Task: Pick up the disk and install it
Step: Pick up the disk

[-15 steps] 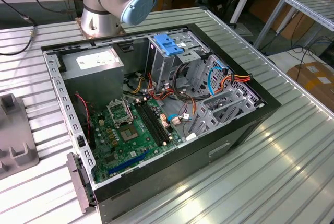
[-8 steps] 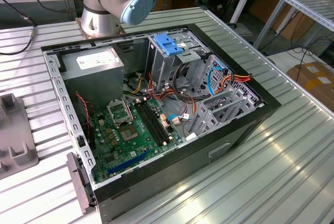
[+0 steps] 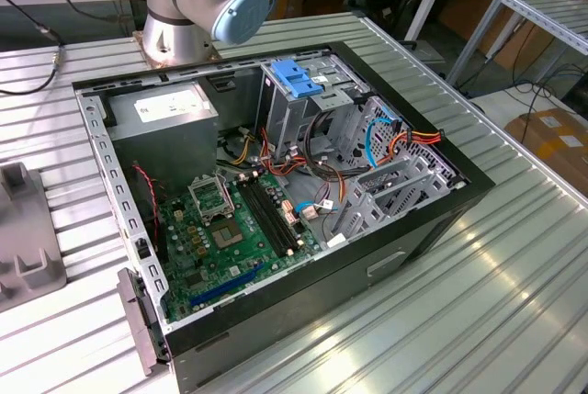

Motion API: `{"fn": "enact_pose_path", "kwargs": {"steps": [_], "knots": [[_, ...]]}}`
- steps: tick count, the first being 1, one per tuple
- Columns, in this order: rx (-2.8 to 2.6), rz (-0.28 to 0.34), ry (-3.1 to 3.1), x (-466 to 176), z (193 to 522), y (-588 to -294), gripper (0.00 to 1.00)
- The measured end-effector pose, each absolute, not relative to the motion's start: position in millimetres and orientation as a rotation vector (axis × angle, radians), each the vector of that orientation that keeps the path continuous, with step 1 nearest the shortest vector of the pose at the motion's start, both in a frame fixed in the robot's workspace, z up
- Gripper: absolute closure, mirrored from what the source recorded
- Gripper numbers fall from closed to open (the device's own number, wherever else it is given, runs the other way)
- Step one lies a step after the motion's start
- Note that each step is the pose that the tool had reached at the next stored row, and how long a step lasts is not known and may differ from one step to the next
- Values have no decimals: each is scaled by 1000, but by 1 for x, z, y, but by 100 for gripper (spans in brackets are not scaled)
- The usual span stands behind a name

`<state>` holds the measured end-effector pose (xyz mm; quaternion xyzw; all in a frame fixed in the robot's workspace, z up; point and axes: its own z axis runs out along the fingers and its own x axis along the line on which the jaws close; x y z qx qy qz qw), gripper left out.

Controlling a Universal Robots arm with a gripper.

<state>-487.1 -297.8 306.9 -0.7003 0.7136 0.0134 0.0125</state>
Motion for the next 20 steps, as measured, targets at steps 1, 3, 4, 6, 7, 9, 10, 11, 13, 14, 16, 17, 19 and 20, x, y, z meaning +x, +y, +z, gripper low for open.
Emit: {"fn": "enact_pose_path", "kwargs": {"steps": [1,3,4,6,7,9,10,11,13,14,16,17,19,20], "knots": [[-2183,42,2224,-487,308,-298,63],[-2183,42,2224,-487,310,-298,63],[-2183,43,2224,-487,311,-298,63],[-2182,43,2224,-487,314,-298,63],[-2182,43,2224,-487,316,-298,63],[-2182,44,2223,-487,319,-298,63],[-2181,45,2222,-487,321,-298,63],[-2181,47,2222,-487,323,-298,63],[-2179,49,2221,-487,327,-298,63],[-2179,51,2220,-487,329,-298,63],[-2177,53,2219,-487,333,-298,63],[-2177,55,2218,-487,335,-298,63],[-2175,58,2216,-487,339,-298,63],[-2174,60,2216,-487,340,-298,63]]}}
